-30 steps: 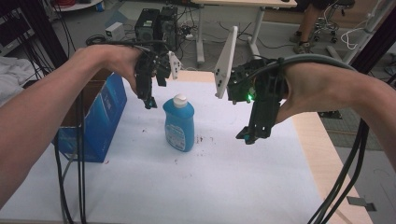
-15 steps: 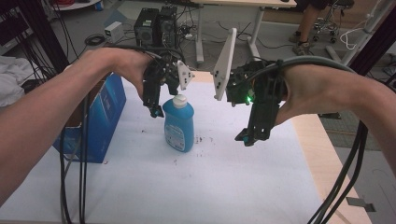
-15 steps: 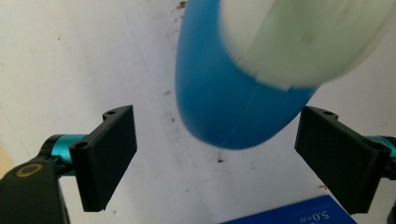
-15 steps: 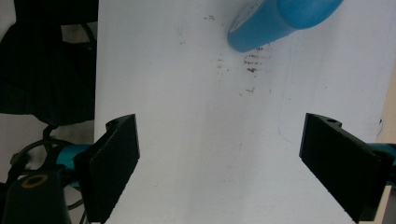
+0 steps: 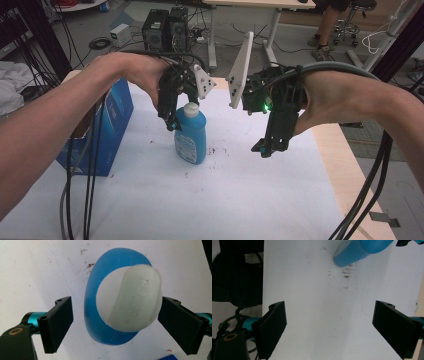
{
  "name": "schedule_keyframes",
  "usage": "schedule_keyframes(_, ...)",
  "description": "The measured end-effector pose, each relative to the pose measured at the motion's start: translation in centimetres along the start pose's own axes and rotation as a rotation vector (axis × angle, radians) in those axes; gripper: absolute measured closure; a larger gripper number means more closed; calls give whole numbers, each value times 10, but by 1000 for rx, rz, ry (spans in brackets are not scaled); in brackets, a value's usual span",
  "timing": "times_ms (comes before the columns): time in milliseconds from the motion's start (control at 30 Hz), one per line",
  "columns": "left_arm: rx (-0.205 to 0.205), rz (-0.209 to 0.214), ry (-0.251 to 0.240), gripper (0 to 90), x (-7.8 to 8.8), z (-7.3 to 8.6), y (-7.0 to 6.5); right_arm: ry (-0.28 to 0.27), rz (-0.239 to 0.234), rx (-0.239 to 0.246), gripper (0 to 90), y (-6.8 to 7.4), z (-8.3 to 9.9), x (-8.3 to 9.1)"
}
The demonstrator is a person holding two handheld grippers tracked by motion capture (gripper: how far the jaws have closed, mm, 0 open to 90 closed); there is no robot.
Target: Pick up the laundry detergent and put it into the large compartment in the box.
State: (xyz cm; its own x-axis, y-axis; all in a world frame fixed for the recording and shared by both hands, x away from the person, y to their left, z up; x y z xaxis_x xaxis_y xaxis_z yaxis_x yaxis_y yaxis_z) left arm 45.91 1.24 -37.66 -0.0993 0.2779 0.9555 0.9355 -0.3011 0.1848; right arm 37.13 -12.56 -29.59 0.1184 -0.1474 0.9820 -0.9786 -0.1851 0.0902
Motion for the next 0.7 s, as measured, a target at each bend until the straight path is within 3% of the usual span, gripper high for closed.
schedule_keyframes(700, -12, 31, -11, 232, 0, -5, -2, 1, 6, -11, 113, -1, 1, 0)
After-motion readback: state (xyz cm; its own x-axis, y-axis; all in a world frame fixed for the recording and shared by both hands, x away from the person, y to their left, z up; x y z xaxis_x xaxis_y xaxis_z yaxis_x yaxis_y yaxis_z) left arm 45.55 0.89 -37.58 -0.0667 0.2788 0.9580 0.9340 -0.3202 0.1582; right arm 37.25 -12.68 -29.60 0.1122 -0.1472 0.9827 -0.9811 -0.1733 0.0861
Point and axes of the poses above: each handheld gripper's, and its own axes: x roughly backward along the jaws, z roughly out of its underside, y roughly to its left, the point moved 10 cm from there along -x, roughly forward along the jaws, and after that the axes turned 13 degrees about -z, right-handed, at the moved point
